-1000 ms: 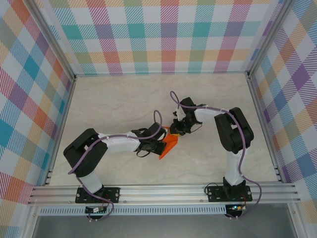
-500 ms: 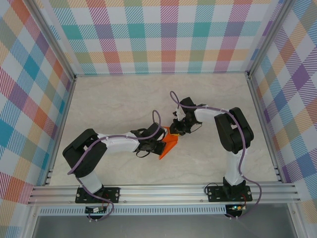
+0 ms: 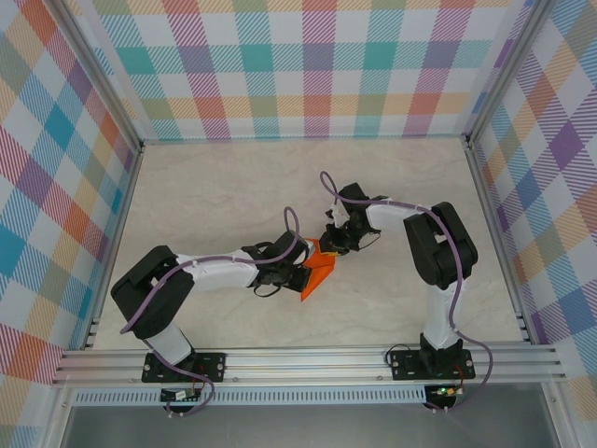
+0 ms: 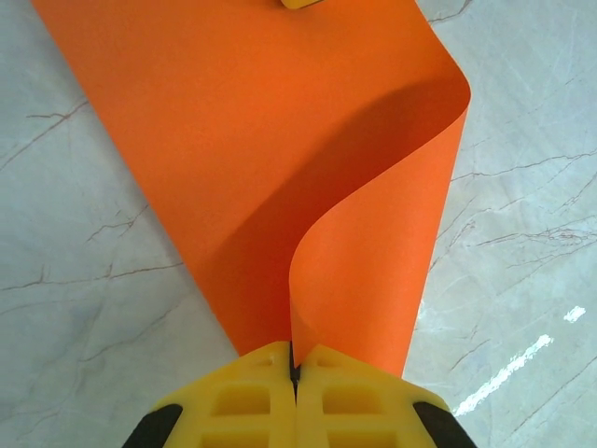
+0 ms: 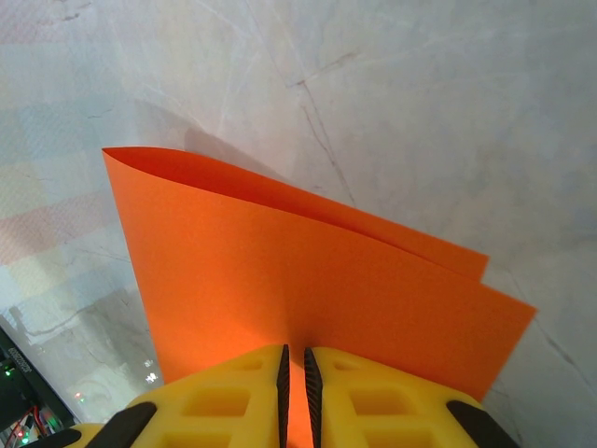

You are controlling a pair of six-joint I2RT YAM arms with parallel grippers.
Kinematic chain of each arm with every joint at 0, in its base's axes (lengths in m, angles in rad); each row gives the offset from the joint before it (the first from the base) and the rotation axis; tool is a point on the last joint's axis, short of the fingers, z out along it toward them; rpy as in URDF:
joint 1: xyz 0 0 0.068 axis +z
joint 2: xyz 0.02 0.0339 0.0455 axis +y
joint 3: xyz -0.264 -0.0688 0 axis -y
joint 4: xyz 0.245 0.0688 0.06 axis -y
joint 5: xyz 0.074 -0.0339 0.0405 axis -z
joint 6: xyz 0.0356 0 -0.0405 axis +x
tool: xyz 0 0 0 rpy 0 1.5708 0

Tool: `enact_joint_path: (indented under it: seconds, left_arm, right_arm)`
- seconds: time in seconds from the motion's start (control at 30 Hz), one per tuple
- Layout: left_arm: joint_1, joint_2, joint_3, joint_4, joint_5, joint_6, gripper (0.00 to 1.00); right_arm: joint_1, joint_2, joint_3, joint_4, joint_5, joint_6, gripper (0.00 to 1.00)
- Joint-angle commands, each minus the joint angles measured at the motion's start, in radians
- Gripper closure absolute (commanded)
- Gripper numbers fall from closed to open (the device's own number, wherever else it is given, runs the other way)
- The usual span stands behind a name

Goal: Fold a paper plane with a square sheet of paper (pick it up from the middle)
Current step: Third fold the triangle at the center of the table.

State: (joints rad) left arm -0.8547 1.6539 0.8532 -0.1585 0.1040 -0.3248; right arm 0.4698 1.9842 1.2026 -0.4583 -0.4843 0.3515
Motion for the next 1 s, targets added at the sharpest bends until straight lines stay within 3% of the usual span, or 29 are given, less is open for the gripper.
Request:
enact_joint_path:
  seconds: [0.0,0.97]
  left_arm:
    - [0.009,0.01,0.005,-0.027,-0.011,0.003,1.0]
    - [0.008,0.06,0.026,-0.036,-0.036,0.037,1.0]
  right_arm:
    - [0.017,0.045,-0.008,-0.042,0.053,0.003,0.84]
    - [0.023,0.057,-0.006,-0.043,0.056,0.005,0.82]
